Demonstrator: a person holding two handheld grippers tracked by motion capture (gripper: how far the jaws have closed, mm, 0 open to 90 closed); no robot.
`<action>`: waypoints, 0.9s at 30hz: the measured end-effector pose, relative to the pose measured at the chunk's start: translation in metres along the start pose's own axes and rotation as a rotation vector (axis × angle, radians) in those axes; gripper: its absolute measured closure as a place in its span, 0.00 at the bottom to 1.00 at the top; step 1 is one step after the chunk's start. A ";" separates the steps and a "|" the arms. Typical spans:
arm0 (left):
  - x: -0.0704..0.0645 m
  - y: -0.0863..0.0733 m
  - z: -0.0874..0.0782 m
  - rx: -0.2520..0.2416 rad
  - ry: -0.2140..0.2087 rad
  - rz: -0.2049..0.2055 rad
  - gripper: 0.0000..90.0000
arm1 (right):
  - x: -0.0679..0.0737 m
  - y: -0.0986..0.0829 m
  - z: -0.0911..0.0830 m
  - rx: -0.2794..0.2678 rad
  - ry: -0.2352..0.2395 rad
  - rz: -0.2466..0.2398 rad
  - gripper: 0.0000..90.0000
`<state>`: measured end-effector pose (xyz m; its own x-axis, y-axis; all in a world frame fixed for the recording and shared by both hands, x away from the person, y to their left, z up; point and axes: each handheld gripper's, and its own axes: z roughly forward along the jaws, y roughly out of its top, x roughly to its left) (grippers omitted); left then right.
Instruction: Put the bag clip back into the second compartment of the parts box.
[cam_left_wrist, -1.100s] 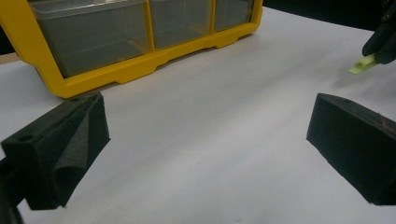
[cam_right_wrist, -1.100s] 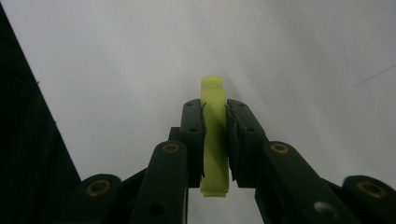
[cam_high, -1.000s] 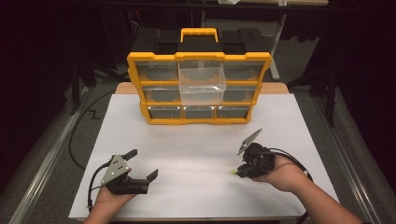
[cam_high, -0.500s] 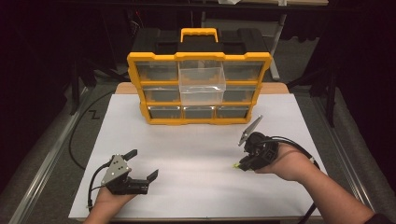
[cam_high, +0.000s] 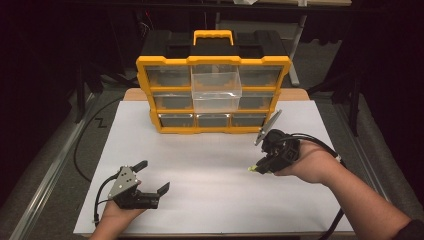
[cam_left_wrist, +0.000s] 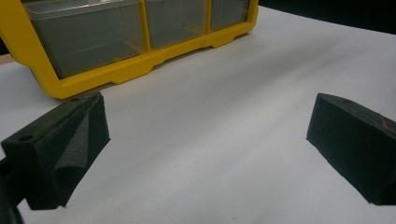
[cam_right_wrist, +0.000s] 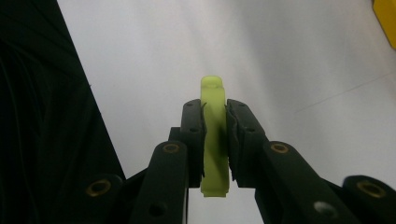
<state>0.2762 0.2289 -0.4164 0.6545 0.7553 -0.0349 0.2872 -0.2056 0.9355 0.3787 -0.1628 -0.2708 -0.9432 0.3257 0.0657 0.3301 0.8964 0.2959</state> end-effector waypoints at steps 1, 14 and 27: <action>0.000 0.000 0.000 0.000 0.000 0.000 0.00 | 0.000 0.002 -0.002 0.003 0.000 -0.007 0.88; 0.000 0.000 -0.001 -0.005 -0.007 0.000 0.00 | 0.000 0.019 -0.034 -0.001 -0.002 -0.021 0.88; 0.000 0.000 -0.001 -0.007 -0.011 -0.003 0.00 | -0.001 0.036 -0.066 -0.016 -0.008 -0.040 0.88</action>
<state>0.2756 0.2298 -0.4159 0.6615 0.7488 -0.0414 0.2844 -0.1994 0.9377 0.3888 -0.1506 -0.1973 -0.9553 0.2921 0.0461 0.2915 0.9038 0.3132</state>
